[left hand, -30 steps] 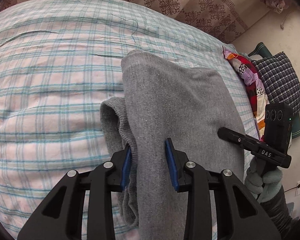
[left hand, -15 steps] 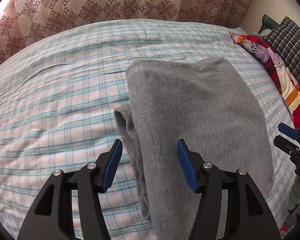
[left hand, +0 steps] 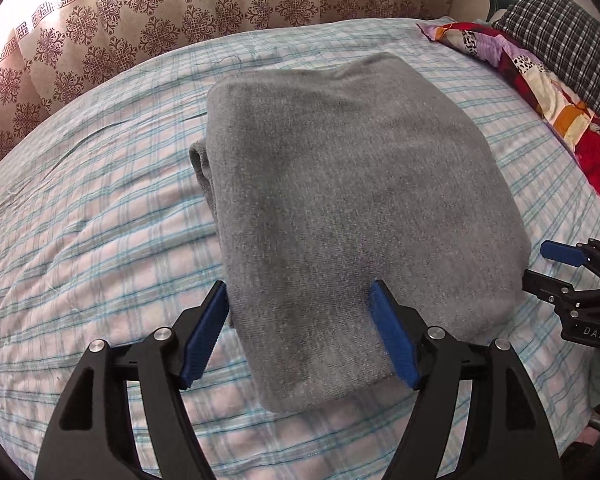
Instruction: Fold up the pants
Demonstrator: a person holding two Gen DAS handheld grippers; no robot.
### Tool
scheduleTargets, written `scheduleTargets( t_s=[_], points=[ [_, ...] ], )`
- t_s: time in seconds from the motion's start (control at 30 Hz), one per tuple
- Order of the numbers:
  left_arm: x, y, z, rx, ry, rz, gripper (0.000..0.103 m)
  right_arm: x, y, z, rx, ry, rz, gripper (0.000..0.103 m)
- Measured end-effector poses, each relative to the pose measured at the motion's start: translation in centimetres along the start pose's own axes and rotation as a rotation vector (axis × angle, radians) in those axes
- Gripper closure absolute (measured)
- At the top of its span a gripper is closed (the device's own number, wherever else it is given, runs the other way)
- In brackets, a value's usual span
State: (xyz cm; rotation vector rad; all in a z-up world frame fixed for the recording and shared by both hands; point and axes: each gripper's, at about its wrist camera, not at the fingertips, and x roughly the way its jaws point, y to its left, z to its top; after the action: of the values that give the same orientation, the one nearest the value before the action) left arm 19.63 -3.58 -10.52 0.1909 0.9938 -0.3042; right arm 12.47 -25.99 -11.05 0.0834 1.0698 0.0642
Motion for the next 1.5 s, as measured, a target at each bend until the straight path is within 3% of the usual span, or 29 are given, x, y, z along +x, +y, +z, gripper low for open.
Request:
scheduleTargets(
  t_s=[0.27, 0.5, 0.67, 0.87, 1.03, 1.5],
  points=[
    [-1.7, -0.5, -0.7, -0.018, -0.041, 0.046, 0.027, -1.7, 0.3, 0.1, 0.008, -0.017, -0.017, 0.036],
    [-4.3, -1.7, -1.2, -0.026, -0.088, 0.074, 0.008, -5.3, 1.5, 0.3, 0.007, -0.124, 0.001, 0.036],
    [-5.9, -2.9, -1.2, -0.009, -0.113, 0.118, 0.005, -8.0, 3.5, -0.1, -0.057, -0.242, -0.018, 0.020],
    [-8.1, -3.6, -0.8, -0.026, -0.149, 0.165, 0.003, -9.6, 5.1, -0.6, -0.118, -0.354, -0.060, 0.012],
    [-9.5, -3.7, -0.6, -0.044, -0.179, 0.206, 0.003, -10.1, 5.1, -0.8, -0.106, -0.388, -0.056, 0.010],
    [-10.8, -4.2, -0.3, -0.061, -0.208, 0.215, 0.003, -10.7, 4.4, -0.6, -0.062, -0.414, -0.059, 0.010]
  ],
)
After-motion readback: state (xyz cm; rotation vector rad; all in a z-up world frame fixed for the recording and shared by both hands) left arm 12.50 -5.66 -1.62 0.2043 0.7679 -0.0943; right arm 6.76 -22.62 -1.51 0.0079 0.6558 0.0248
